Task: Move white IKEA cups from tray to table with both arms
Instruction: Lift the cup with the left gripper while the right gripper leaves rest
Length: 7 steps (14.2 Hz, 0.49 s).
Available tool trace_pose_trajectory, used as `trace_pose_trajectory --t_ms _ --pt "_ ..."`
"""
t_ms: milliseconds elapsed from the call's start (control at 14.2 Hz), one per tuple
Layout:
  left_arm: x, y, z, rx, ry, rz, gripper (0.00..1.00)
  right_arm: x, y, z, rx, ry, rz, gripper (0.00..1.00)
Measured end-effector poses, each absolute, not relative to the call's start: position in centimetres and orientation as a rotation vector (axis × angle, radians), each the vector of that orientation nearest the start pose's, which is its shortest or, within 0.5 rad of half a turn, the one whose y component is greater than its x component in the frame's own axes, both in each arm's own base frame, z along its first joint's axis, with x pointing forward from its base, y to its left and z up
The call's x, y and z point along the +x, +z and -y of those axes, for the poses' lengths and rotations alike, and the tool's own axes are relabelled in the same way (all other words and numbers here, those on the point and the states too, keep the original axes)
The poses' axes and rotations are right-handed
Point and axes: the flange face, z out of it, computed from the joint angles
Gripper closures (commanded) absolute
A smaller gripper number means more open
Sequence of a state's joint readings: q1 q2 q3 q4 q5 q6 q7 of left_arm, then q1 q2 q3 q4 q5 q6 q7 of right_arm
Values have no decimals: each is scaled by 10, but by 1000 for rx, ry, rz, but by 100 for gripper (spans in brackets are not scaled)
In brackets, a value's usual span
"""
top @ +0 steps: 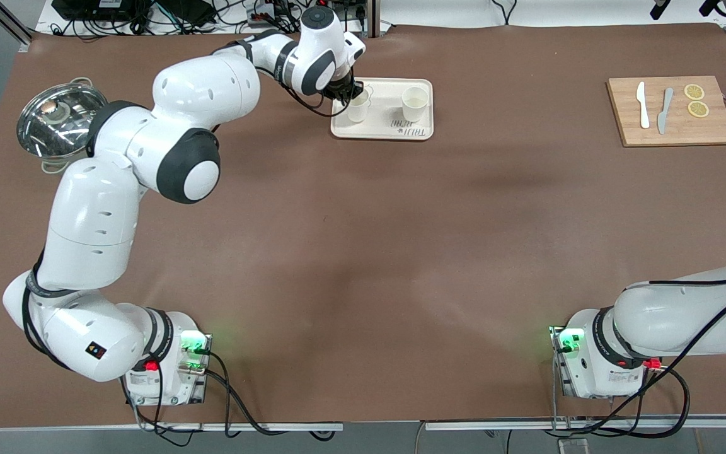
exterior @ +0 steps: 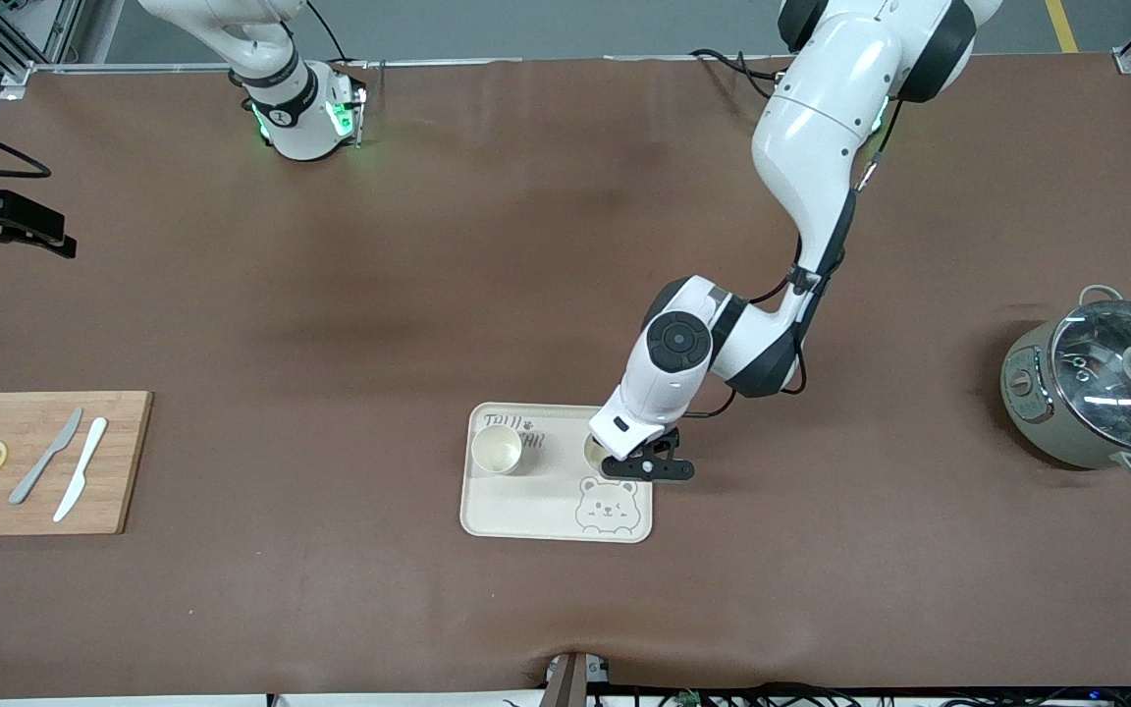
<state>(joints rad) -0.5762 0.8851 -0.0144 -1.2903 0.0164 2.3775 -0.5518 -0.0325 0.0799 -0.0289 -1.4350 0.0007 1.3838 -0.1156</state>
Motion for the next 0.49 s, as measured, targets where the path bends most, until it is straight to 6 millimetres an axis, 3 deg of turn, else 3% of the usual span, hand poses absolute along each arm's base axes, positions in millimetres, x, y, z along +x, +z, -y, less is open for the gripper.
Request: trace_pose_trajectory --t_ms 141,282,494 --pt "640 251 425 -3241 -297 -69 100 566 616 34 -3122 227 84 0" --pt "636 283 420 -3239 -293 -67 100 569 610 37 -3121 237 77 0" --pt "619 333 397 -3226 -287 -107 100 570 609 39 -3121 239 71 0"
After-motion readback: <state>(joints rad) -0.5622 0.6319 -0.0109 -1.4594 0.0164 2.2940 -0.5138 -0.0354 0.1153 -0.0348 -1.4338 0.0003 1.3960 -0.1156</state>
